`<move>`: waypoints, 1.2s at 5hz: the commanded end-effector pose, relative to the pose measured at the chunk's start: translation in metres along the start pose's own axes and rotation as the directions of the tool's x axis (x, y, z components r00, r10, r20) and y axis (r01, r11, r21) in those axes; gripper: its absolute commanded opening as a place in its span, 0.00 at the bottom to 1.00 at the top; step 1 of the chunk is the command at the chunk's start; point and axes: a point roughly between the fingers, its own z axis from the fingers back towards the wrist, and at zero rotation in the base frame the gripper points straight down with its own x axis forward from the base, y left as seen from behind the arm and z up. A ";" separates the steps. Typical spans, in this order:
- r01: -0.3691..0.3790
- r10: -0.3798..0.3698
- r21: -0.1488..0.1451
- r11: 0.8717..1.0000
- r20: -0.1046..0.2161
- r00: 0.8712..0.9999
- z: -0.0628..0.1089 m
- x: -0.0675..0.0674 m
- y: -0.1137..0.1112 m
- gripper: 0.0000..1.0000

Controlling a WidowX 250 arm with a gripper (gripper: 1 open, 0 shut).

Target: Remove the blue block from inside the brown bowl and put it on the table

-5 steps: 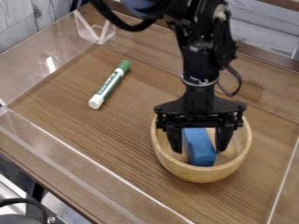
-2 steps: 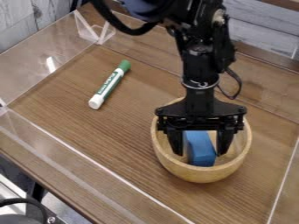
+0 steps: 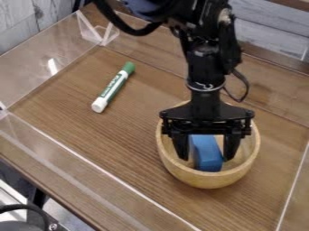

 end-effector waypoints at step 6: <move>0.028 -0.025 -0.045 0.999 0.048 0.999 0.019 0.013 -0.008 0.00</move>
